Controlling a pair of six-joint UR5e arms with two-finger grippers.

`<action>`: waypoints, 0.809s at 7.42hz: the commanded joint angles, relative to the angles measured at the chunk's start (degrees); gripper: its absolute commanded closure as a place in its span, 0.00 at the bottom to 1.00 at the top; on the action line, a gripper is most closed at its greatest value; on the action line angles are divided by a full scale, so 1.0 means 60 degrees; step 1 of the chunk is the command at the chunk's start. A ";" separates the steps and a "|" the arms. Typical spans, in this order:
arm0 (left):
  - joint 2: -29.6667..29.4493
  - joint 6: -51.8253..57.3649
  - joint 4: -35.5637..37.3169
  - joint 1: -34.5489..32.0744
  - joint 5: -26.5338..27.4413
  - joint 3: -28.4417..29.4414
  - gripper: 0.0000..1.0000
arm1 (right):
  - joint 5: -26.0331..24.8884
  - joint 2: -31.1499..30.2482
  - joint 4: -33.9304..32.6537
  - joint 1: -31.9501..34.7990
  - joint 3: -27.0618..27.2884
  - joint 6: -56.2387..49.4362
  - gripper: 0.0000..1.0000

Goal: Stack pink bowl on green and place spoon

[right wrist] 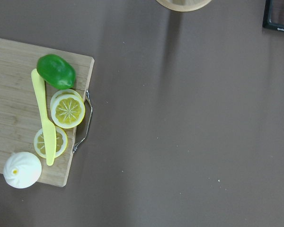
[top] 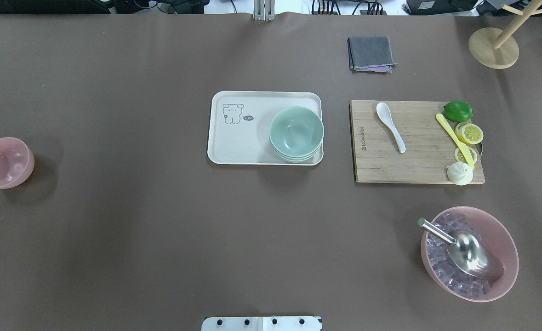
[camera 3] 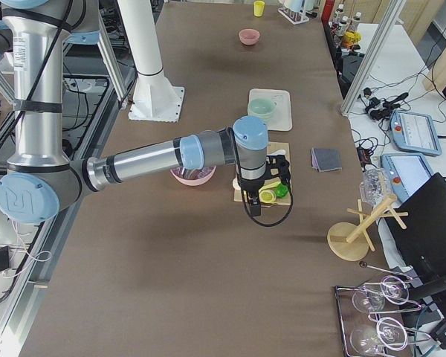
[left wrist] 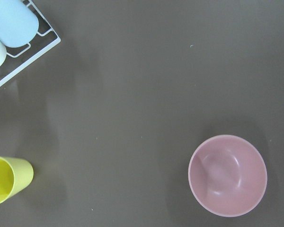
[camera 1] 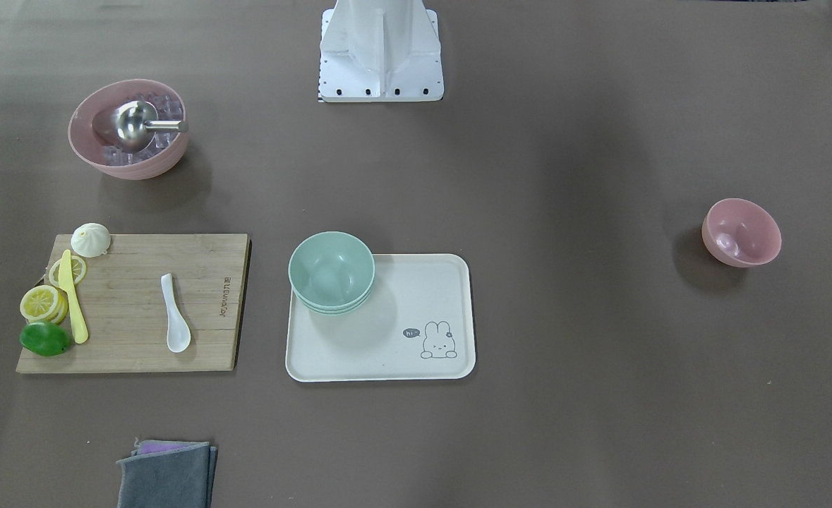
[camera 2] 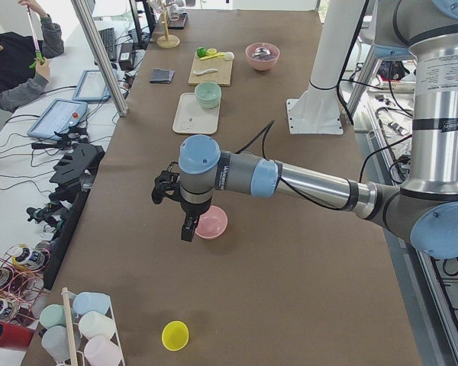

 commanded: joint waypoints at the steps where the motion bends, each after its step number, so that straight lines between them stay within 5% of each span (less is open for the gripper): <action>1: -0.0231 -0.1074 -0.0648 0.0008 -0.0384 0.0435 0.01 | 0.0010 0.0589 -0.0035 -0.0230 -0.0103 0.0022 0.00; 6: -0.0114 -0.1820 -0.1439 0.1235 0.0006 0.0741 0.01 | -0.0005 0.0709 0.0009 -0.0977 -0.0249 0.0370 0.00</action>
